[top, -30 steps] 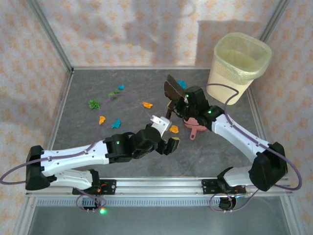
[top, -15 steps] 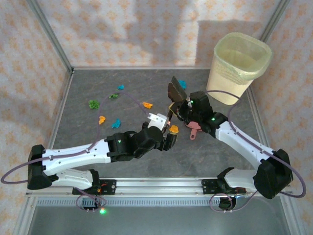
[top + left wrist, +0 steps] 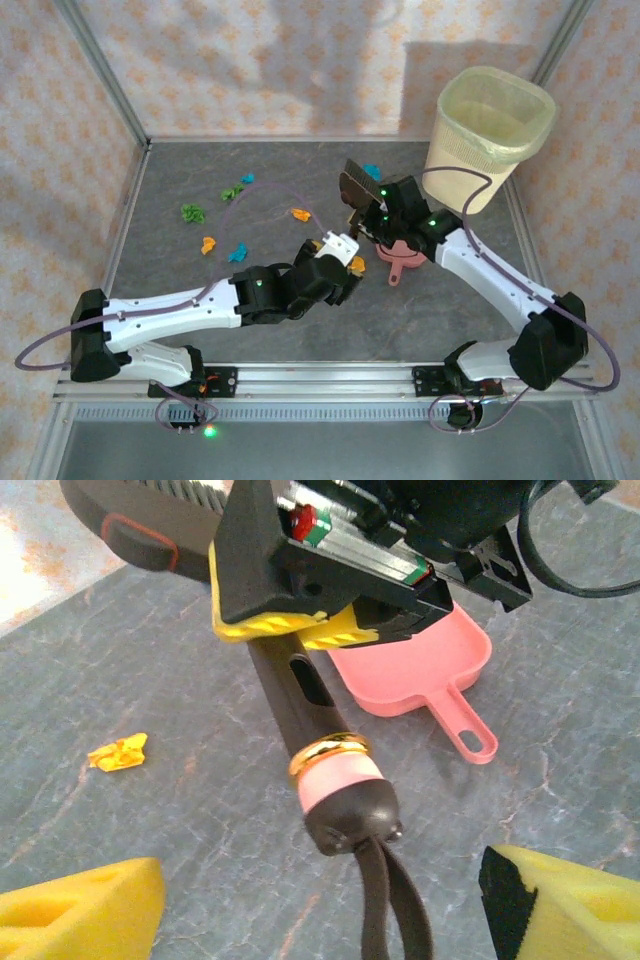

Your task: Sweep away the paper scraps from the table

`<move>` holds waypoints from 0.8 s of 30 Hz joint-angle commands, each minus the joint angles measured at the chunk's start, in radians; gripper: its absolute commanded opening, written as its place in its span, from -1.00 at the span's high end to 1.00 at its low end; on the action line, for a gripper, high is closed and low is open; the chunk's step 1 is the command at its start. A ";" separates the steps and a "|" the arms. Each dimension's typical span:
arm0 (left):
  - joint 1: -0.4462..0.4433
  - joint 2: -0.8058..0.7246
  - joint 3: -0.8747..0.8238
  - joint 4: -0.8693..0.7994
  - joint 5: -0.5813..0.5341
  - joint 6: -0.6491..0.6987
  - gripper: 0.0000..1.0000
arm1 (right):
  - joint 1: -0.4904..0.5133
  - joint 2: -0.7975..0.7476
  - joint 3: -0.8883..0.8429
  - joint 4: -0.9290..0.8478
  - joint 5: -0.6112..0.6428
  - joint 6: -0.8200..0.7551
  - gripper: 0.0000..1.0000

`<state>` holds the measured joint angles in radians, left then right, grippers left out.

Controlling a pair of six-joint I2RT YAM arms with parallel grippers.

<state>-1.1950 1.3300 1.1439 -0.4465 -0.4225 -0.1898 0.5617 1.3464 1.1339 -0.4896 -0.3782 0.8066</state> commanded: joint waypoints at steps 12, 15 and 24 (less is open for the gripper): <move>-0.018 0.131 0.105 -0.034 -0.173 0.090 -0.54 | -0.005 0.083 0.099 -0.108 -0.008 -0.084 1.00; -0.017 0.147 0.105 -0.031 -0.178 0.087 -0.55 | -0.004 0.081 0.098 -0.106 -0.016 -0.085 1.00; 0.038 0.074 0.027 0.036 -0.070 -0.047 -0.58 | -0.005 0.052 0.034 0.019 -0.093 -0.018 1.00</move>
<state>-1.1881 1.4609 1.2011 -0.4412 -0.5301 -0.1497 0.5617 1.4315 1.1862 -0.5533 -0.4419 0.7605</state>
